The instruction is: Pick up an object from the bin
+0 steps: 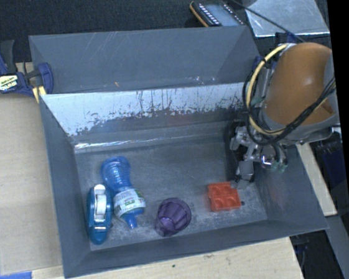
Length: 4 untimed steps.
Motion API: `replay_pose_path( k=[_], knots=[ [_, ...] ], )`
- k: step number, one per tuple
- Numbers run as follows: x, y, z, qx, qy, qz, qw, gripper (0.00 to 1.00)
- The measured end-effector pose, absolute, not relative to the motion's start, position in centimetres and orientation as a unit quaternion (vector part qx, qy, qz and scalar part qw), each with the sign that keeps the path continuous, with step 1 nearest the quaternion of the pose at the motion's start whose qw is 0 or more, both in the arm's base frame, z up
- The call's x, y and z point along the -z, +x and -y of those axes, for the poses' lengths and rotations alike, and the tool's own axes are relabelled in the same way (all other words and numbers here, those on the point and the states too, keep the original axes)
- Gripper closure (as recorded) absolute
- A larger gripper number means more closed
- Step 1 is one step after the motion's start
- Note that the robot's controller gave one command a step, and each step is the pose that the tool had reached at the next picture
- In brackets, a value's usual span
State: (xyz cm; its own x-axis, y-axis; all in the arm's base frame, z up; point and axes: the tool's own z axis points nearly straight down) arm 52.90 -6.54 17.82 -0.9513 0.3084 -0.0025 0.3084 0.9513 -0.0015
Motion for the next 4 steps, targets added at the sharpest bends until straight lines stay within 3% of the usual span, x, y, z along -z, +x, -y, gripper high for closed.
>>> replay_pose_path(
  k=[1, 2, 3, 4],
  knots=[
    [-11.6, 53.4, 4.5, 0.001, 0.054, -0.999, 0.002, 0.00],
    [-15.7, 48.3, 7.6, 0.001, 0.146, -0.989, 0.000, 0.00],
    [-10.6, 50.3, 8.0, 0.001, -0.045, -0.999, 0.003, 0.00],
    [-8.4, 49.4, 5.0, 0.001, -0.056, -0.998, 0.001, 0.00]
  ],
)
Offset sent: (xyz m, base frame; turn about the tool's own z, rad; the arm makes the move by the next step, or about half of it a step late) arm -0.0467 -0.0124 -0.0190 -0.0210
